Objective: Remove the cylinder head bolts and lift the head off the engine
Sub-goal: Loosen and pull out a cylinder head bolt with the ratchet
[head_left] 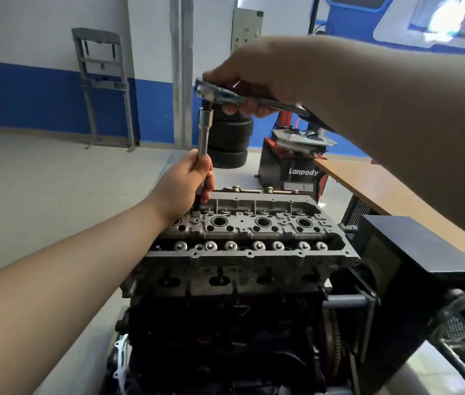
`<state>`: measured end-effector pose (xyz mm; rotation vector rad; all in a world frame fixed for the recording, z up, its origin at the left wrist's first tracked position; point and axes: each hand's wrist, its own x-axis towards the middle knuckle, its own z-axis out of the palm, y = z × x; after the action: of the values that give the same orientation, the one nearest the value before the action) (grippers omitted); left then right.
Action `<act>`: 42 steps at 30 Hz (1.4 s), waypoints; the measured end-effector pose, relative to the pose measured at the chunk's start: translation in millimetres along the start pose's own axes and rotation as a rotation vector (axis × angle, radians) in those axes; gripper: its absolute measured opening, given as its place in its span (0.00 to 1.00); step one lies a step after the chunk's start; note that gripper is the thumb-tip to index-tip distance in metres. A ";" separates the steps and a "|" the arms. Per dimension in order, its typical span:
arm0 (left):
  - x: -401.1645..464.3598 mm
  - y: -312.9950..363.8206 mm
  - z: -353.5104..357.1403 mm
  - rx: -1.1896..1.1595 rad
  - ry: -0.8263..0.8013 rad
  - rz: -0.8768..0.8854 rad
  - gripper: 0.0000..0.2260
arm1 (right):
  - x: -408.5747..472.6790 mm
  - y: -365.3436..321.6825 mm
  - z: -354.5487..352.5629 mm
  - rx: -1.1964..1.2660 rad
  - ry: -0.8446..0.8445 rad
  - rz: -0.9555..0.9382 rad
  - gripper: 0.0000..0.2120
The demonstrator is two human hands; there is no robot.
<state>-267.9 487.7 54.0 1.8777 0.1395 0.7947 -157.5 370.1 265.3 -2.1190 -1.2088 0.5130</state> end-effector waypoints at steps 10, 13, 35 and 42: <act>-0.1 1.0 0.9 -0.067 0.037 -0.043 0.13 | -50.7 140.6 -71.7 0.375 0.225 0.094 0.14; 1.0 1.5 5.8 -0.106 0.052 -0.072 0.12 | -73.0 208.4 -62.9 -0.021 0.389 0.245 0.22; -1.3 0.3 7.0 -0.104 0.102 -0.089 0.12 | -88.5 418.8 -33.4 -0.516 0.555 0.376 0.29; -1.2 0.3 6.7 -0.113 0.109 -0.093 0.12 | -84.7 425.0 -31.8 -0.554 0.555 0.372 0.25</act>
<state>-265.1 481.8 52.1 1.7094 0.2439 0.8246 81.2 127.1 -4.4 -2.7173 -0.6805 -0.3015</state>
